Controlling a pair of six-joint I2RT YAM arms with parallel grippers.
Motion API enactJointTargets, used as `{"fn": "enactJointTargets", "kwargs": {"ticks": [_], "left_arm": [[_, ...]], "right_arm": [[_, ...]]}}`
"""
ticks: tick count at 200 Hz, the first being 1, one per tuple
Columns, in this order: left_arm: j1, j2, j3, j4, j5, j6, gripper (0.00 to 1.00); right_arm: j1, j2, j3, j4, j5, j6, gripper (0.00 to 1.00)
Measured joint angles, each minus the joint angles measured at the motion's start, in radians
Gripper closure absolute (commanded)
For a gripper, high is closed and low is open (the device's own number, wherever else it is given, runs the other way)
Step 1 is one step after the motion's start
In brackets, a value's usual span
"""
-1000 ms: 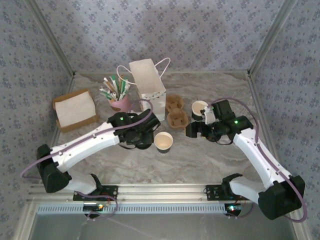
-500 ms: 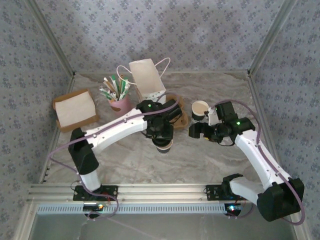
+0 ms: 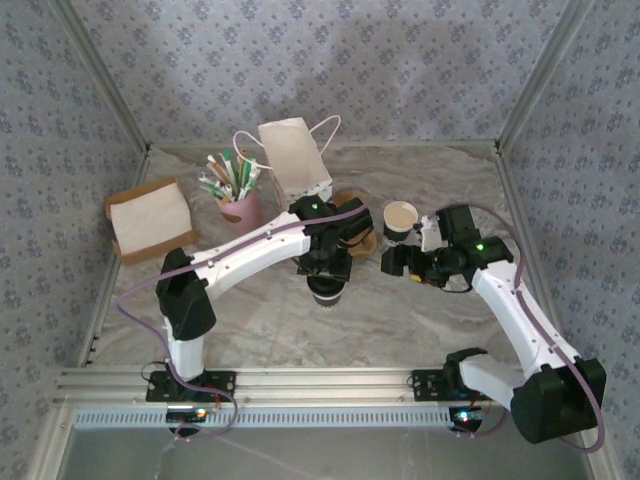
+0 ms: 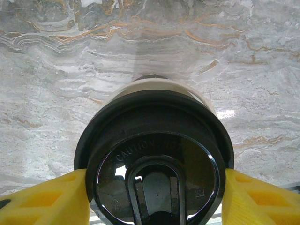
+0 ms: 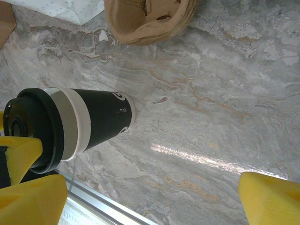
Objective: Pack the takeout coffee
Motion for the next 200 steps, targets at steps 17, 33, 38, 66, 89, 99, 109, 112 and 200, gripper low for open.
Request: {"fn": "enactJointTargets", "kwargs": {"ticks": [17,33,38,66,89,99,109,112,200], "left_arm": [[0.006,0.000,-0.014,0.015,0.013,0.003,0.37],[0.011,0.000,-0.031,0.029,0.024,0.004,0.38],[0.014,0.000,-0.035,0.032,0.026,0.004,0.38],[0.020,0.000,-0.049,0.044,0.035,0.006,0.38],[0.021,0.002,-0.052,0.044,0.035,0.007,0.38],[0.021,0.002,-0.055,0.045,0.035,0.007,0.38],[0.021,0.002,-0.056,0.047,0.035,0.007,0.38],[0.021,0.002,-0.056,0.047,0.035,0.007,0.38],[0.021,0.005,-0.056,0.051,0.038,0.007,0.39]], "right_arm": [[-0.002,0.000,0.000,0.000,-0.002,-0.002,0.04],[-0.003,0.000,-0.001,0.000,-0.003,-0.002,0.04],[-0.003,0.000,-0.001,0.000,-0.003,-0.002,0.04],[-0.003,0.000,-0.001,0.000,-0.008,-0.005,0.04],[-0.003,0.000,-0.001,0.000,-0.012,-0.006,0.04],[-0.003,0.000,-0.001,0.000,-0.015,-0.006,0.04],[-0.004,0.000,-0.001,0.000,-0.016,-0.006,0.04],[-0.005,0.000,-0.001,0.000,-0.016,-0.006,0.04],[-0.005,0.000,-0.003,0.001,-0.018,-0.010,0.04]]}}
